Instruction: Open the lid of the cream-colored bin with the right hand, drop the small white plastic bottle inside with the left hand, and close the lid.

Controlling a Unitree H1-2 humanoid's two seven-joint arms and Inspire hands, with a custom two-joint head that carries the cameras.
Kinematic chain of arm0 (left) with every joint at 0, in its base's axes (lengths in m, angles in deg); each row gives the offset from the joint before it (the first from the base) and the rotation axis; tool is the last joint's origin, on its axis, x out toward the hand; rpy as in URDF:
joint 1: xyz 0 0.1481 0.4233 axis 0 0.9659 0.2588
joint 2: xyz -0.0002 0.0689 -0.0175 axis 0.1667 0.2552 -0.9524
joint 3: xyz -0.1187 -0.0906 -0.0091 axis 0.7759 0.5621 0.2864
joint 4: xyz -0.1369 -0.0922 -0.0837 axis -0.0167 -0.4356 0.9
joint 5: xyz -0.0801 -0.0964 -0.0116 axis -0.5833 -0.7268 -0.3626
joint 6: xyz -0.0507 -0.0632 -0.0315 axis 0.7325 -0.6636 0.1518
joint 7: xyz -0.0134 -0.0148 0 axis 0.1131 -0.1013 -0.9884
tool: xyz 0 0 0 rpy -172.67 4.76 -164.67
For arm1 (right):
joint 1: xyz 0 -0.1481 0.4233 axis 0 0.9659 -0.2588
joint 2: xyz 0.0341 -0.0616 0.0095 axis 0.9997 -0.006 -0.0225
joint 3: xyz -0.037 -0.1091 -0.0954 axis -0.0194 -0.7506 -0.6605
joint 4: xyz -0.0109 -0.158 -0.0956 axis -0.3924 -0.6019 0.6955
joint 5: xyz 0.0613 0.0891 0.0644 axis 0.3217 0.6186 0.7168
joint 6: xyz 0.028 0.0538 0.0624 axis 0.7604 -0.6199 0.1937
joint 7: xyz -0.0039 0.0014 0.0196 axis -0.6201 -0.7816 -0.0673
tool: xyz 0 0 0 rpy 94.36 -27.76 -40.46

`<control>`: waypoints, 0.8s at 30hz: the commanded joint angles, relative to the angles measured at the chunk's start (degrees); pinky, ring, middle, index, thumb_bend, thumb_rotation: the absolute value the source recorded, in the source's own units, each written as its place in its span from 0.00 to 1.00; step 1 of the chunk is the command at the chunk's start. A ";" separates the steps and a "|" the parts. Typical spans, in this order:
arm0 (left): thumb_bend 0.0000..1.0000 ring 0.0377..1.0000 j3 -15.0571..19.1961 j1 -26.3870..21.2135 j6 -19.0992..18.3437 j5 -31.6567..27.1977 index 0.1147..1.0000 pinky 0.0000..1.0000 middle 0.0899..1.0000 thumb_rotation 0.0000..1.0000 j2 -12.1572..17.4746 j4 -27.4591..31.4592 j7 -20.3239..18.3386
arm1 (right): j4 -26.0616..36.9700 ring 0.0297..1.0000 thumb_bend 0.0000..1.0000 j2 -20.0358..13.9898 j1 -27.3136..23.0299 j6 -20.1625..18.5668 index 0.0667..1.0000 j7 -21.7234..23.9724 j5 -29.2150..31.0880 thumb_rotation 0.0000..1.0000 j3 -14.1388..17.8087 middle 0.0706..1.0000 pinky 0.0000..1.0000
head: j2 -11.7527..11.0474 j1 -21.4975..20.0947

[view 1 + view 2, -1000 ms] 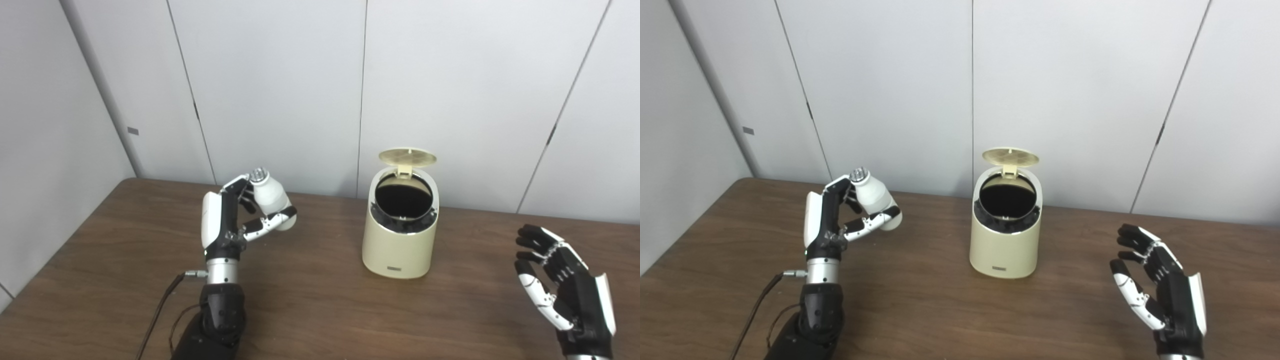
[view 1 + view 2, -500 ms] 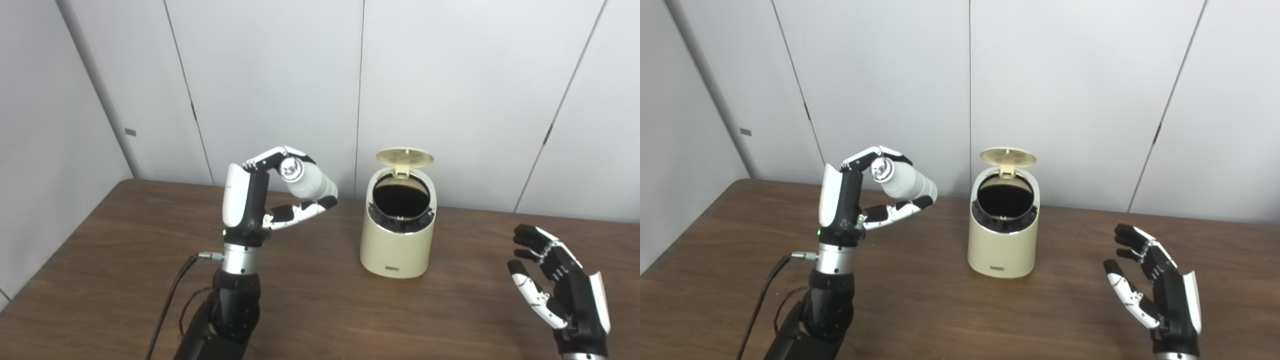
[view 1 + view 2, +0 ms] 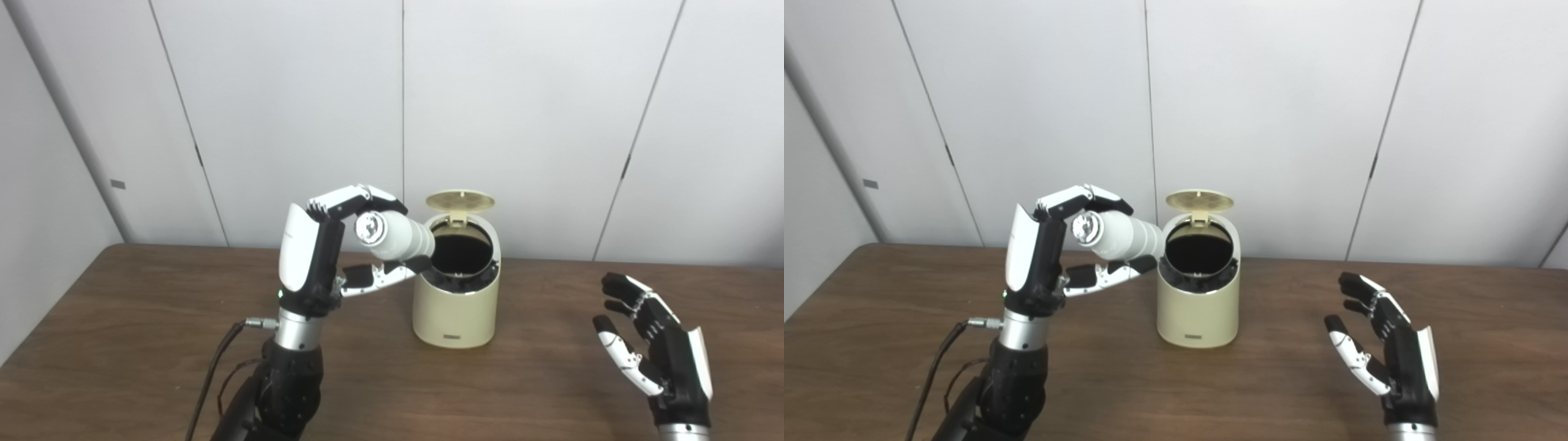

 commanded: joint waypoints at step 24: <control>0.50 0.38 -14.84 -12.18 1.23 -0.04 0.45 0.31 0.45 0.00 3.75 -16.05 17.13 | -1.20 0.76 0.25 4.89 3.73 -0.08 0.74 -4.24 -1.80 0.46 -1.68 0.75 0.68 | -2.28 -4.91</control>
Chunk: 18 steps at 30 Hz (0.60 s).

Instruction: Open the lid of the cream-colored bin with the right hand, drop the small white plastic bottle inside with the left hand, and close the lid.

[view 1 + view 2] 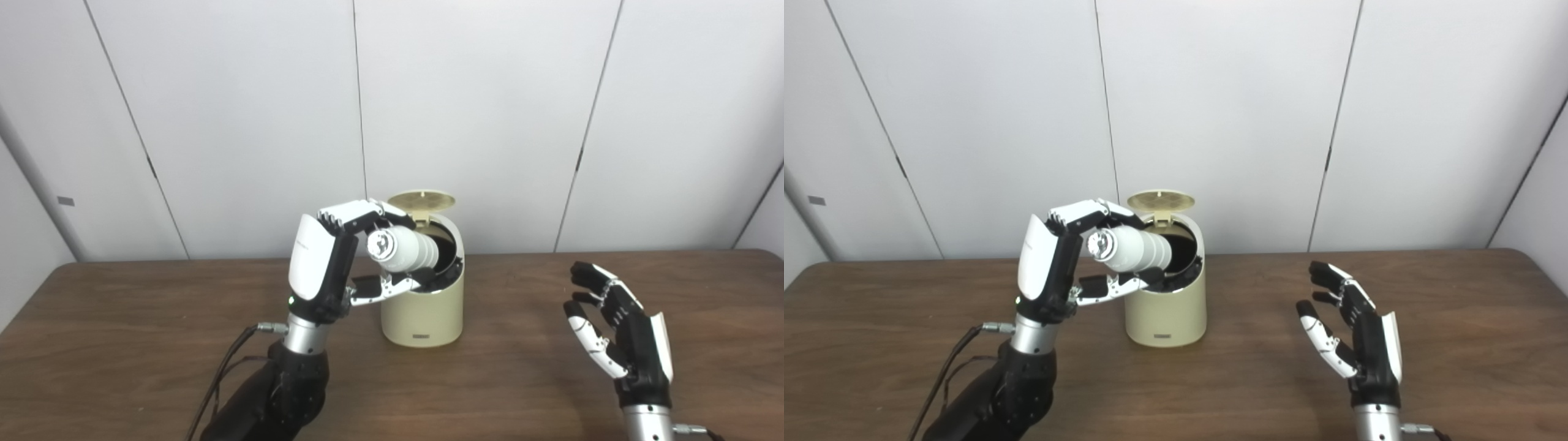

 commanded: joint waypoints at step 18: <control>0.49 0.32 -7.37 -11.52 0.98 -0.10 0.48 0.21 0.42 0.00 1.33 -15.31 11.82 | -1.08 0.75 0.22 3.98 3.71 2.38 0.73 -1.49 -2.83 0.49 -2.30 0.75 0.66 | 0.06 -0.89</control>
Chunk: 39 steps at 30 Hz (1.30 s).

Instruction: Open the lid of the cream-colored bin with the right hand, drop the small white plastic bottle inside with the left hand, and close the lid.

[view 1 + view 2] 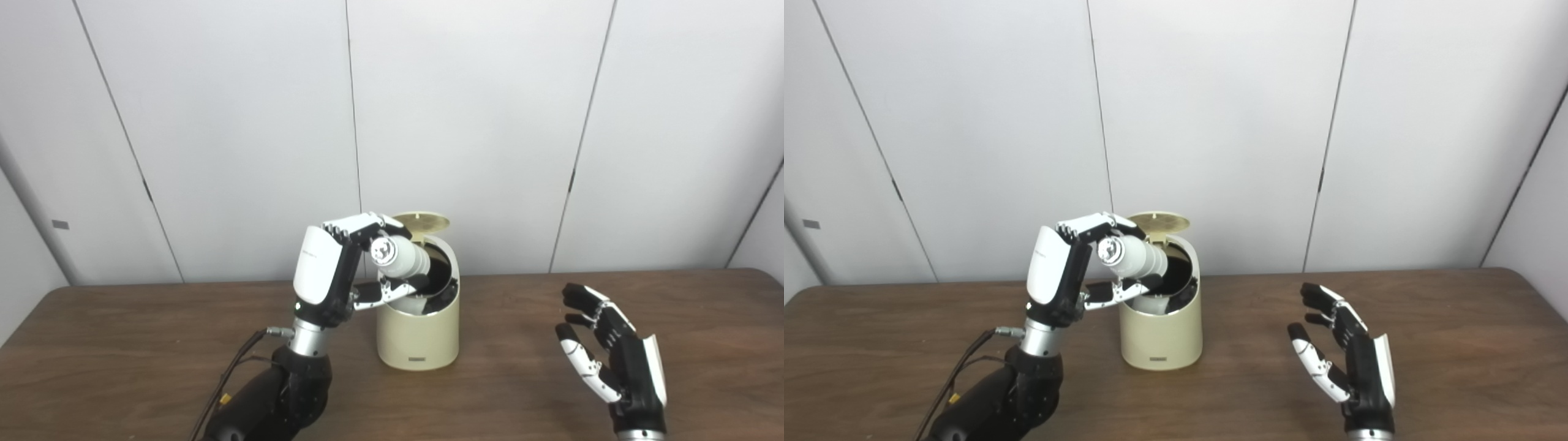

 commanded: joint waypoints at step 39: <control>0.52 0.11 -1.17 -7.85 0.93 3.49 0.41 0.10 0.42 0.00 -2.34 -13.77 -1.35 | -2.39 0.75 0.22 3.45 2.79 3.20 0.73 -0.99 -1.49 0.42 -3.02 0.75 0.67 | 0.74 -0.76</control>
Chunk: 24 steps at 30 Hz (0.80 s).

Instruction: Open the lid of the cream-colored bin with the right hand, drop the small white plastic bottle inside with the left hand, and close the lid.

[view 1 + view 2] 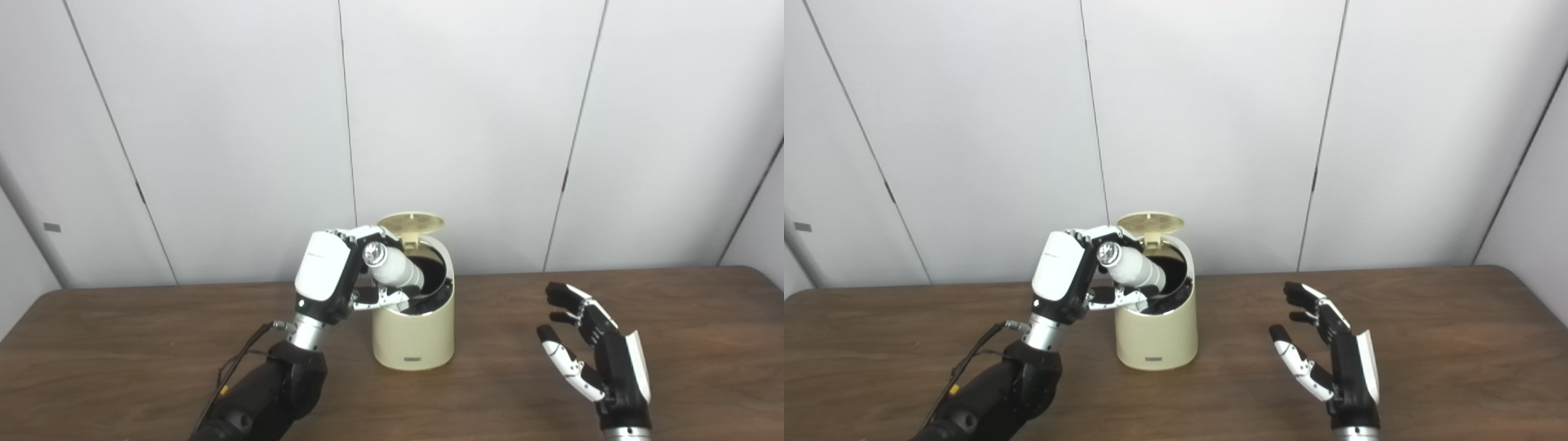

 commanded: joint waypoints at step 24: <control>1.00 0.54 5.56 -1.38 0.81 -7.67 0.57 0.44 0.57 0.20 -0.32 4.46 -17.05 | -2.01 0.75 0.20 3.35 2.82 2.10 0.73 -0.59 -0.63 0.39 -1.64 0.74 0.66 | 0.20 0.35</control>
